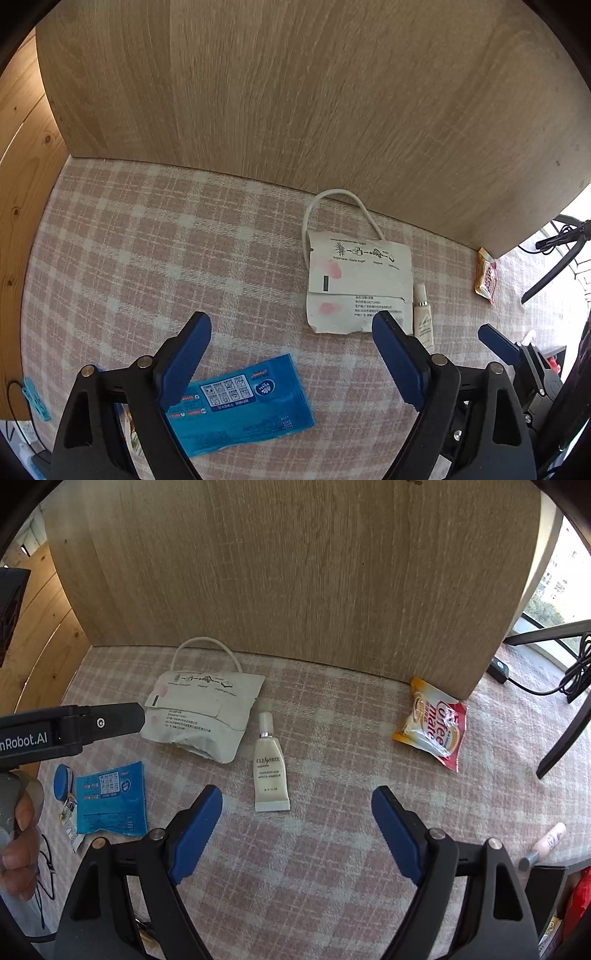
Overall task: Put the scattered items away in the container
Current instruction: 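Move the right gripper to the white lotion tube and close on it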
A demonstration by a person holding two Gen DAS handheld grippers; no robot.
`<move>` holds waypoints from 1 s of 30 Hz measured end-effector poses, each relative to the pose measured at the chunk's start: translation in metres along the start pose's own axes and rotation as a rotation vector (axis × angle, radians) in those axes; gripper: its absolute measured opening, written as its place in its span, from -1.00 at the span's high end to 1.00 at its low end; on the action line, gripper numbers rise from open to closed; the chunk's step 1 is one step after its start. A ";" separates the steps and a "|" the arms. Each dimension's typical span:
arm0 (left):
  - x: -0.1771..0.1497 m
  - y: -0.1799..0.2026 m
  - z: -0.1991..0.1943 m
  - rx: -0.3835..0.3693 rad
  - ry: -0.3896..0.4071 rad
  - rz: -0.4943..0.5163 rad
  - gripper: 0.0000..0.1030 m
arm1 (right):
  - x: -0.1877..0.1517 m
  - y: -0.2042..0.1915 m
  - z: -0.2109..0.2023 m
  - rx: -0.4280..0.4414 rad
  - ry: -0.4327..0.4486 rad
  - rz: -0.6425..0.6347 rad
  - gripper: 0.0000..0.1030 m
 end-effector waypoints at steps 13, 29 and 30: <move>-0.025 -0.005 0.016 -0.107 -0.084 -0.065 -0.12 | 0.006 0.000 0.024 -0.010 -0.031 -0.007 -0.18; -0.069 -0.023 -0.028 -0.129 -0.040 -0.070 0.31 | -0.008 -0.006 0.011 -0.072 -0.035 -0.057 0.56; -0.071 -0.027 -0.033 -0.128 -0.025 -0.075 0.17 | -0.009 -0.006 0.010 -0.068 -0.036 -0.053 0.56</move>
Point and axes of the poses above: each gripper's, at about its wrist camera, not at the fingertips, and z roughly the way its jaws point, y to its right, x to its top, the point moved 10 cm from there along z, roughly the way its jaws point, and after that the axes turned 5 degrees about z, right-handed, at the moved point
